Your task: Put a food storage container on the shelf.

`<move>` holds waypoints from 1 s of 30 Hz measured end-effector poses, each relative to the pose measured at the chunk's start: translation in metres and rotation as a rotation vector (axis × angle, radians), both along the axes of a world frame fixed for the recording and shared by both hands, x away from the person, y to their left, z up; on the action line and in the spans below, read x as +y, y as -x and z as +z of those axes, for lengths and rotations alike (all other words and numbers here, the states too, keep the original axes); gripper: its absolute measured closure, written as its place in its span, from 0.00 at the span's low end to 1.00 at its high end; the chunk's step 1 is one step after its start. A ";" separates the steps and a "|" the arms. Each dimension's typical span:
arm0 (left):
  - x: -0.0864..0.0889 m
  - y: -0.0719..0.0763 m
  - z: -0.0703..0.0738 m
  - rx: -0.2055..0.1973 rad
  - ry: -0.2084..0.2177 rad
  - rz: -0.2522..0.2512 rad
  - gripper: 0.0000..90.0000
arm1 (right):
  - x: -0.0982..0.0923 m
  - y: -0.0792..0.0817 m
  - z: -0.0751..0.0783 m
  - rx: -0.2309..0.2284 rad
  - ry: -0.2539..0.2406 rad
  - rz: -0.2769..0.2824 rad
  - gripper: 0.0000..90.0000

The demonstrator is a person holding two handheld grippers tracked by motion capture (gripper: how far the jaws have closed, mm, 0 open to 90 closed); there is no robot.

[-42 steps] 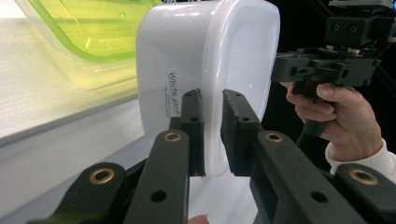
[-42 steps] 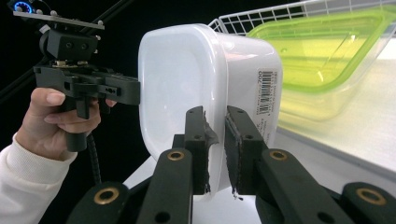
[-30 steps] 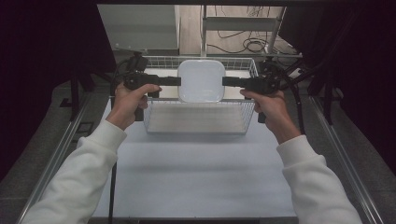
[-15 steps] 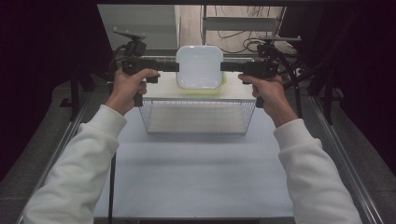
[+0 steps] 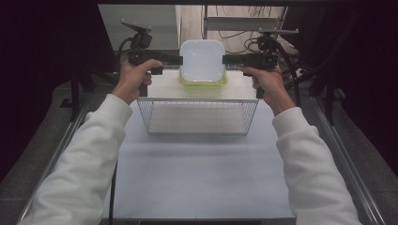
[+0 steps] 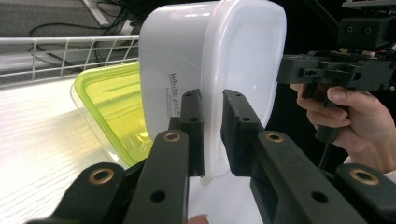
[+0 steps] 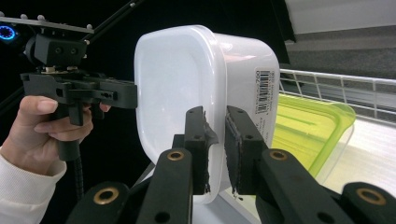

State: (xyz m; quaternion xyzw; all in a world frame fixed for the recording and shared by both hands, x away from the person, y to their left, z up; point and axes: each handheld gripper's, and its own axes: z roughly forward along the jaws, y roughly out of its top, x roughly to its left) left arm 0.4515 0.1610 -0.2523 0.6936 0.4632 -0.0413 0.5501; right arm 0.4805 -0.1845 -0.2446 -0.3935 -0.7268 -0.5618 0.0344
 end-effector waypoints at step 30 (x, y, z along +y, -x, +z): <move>0.002 -0.031 -0.011 0.150 0.054 0.005 0.86 | -0.002 -0.031 -0.013 0.153 -0.045 -0.026 0.84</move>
